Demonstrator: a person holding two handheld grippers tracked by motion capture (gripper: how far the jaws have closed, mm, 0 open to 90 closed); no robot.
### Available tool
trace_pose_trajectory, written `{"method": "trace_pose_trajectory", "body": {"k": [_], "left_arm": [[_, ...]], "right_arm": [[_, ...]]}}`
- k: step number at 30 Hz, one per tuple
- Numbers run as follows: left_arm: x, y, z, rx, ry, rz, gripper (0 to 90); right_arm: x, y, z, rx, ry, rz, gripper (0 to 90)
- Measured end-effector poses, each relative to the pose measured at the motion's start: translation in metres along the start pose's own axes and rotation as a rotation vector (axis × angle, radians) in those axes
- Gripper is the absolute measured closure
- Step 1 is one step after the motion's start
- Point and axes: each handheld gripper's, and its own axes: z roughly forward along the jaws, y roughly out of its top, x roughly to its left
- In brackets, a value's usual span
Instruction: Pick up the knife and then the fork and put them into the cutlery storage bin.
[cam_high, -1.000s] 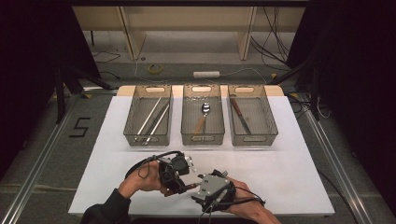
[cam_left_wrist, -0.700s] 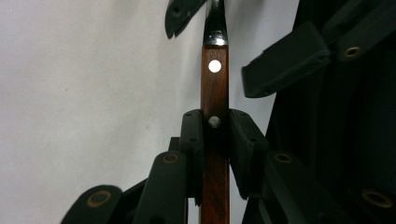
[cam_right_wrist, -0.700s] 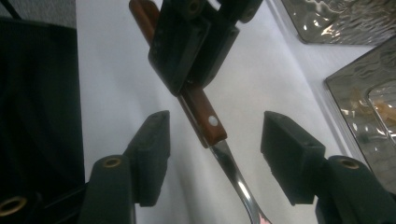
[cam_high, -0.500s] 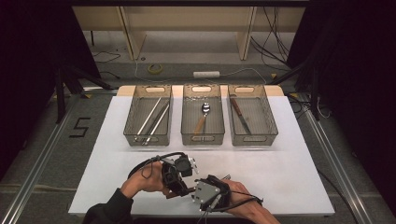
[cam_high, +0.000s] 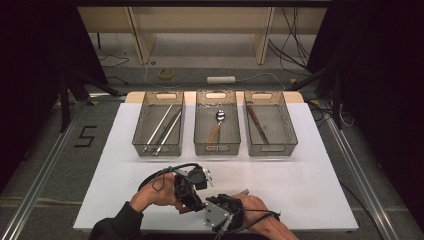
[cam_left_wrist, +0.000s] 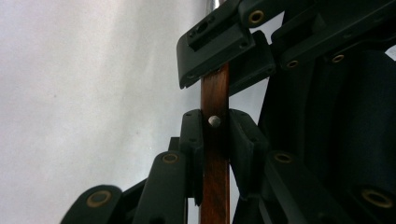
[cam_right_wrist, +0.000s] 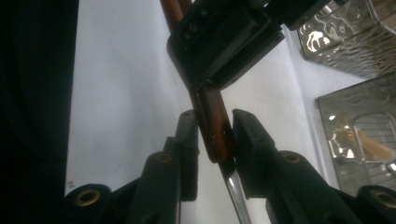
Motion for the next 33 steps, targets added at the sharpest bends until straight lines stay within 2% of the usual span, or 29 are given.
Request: {"method": "trace_pose_trajectory", "body": {"k": [2, 5, 10, 11, 15, 17, 21, 23, 24, 27, 29, 30, 31, 33], "left_arm": [[0.0, 0.0, 0.0, 0.002, -0.007, 0.003, 75.6], [-0.001, -0.001, -0.002, -0.022, 0.0, 0.004, 75.2], [-0.001, -0.001, -0.006, -0.045, 0.015, 0.018, 73.7], [-0.001, -0.001, -0.006, -0.05, 0.021, 0.016, 71.3], [-0.003, -0.003, -0.013, -0.079, 0.078, 0.017, 51.1], [-0.003, -0.005, -0.017, -0.122, 0.101, -0.004, 42.1], [-0.001, -0.012, -0.023, -0.2, 0.138, -0.026, 31.7], [-0.001, -0.016, -0.026, -0.237, 0.151, -0.034, 28.1], [0.0, -0.018, -0.028, -0.262, 0.168, -0.039, 26.2], [0.003, -0.027, -0.032, -0.321, 0.211, -0.042, 24.2], [0.006, -0.033, -0.034, -0.374, 0.221, -0.059, 23.1], [0.006, -0.036, -0.035, -0.396, 0.233, -0.065, 22.9], [0.007, -0.04, -0.036, -0.423, 0.243, -0.069, 22.5], [0.008, -0.046, -0.037, -0.475, 0.255, -0.079, 21.9]], "right_arm": [[0.0, 0.0, 0.0, -0.001, -0.006, -0.041, 74.5], [0.001, -0.001, 0.0, 0.006, -0.009, -0.081, 77.0], [0.001, -0.001, 0.0, 0.013, -0.001, -0.099, 78.6], [0.0, -0.002, 0.0, 0.009, -0.004, -0.104, 78.7], [0.0, -0.005, -0.002, 0.032, 0.002, -0.084, 78.7], [-0.002, -0.008, -0.003, 0.034, 0.003, -0.081, 78.7], [-0.007, -0.013, -0.007, 0.046, -0.017, -0.085, 78.7], [-0.008, -0.015, -0.009, 0.046, -0.019, -0.062, 78.7], [-0.011, -0.017, -0.01, 0.057, -0.01, -0.09, 78.7], [-0.015, -0.021, -0.013, 0.066, -0.025, -0.073, 78.7], [-0.018, -0.024, -0.016, 0.069, -0.029, -0.055, 78.7], [-0.017, -0.025, -0.015, 0.045, -0.04, 0.013, 78.7], [-0.021, -0.027, -0.017, 0.056, -0.04, -0.006, 78.7], [-0.025, -0.031, -0.018, 0.071, -0.047, 0.015, 78.7]]}}
